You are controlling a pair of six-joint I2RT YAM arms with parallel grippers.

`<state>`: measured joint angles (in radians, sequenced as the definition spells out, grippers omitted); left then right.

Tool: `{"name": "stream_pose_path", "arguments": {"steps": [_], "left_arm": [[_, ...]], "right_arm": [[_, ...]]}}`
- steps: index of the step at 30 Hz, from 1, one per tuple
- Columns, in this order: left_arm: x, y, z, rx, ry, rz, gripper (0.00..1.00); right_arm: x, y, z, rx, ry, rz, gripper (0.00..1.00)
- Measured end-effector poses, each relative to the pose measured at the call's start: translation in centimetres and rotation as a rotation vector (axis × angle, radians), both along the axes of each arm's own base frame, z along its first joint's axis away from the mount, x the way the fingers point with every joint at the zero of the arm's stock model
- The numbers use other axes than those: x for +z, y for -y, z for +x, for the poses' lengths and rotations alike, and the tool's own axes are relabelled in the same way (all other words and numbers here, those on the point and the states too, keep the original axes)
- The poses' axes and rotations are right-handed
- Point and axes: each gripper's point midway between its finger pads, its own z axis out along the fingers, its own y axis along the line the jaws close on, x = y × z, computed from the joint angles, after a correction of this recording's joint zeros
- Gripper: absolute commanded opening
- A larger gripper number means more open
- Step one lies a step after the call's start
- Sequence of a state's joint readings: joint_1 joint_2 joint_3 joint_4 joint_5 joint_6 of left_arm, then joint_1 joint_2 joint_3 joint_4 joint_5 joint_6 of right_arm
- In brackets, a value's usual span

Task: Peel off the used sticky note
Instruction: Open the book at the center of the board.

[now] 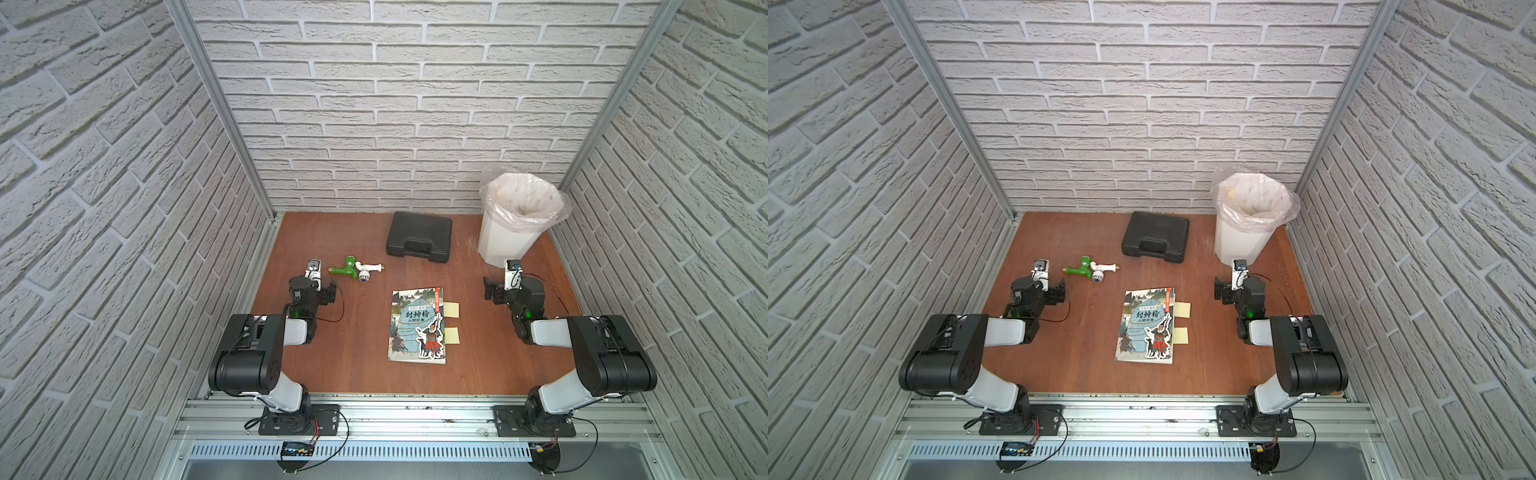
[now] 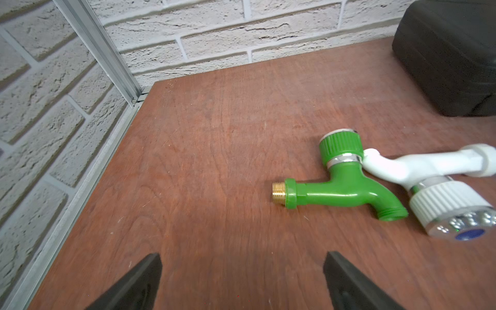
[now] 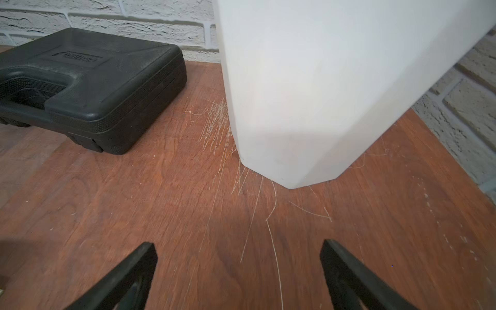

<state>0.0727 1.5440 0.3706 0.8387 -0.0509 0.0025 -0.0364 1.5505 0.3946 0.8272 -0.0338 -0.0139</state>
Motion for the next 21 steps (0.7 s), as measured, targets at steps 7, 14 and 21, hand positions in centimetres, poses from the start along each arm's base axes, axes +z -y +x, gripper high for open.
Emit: {"name": "stream_pose_path", "arguments": {"steps": [7, 14, 21], "left_arm": [[0.0, 0.0, 0.0, 0.000, 0.000, 0.000, 0.98], [0.0, 0.0, 0.0, 0.001, 0.000, 0.000, 0.98], [1.8, 1.4, 0.0, 0.016, -0.013, 0.074, 0.98]], "right_arm": [[0.0, 0.0, 0.0, 0.002, 0.000, 0.001, 1.00], [0.0, -0.1, 0.0, 0.005, 0.001, 0.003, 0.99], [3.5, -0.7, -0.6, 0.022, 0.054, 0.002, 1.00]]}}
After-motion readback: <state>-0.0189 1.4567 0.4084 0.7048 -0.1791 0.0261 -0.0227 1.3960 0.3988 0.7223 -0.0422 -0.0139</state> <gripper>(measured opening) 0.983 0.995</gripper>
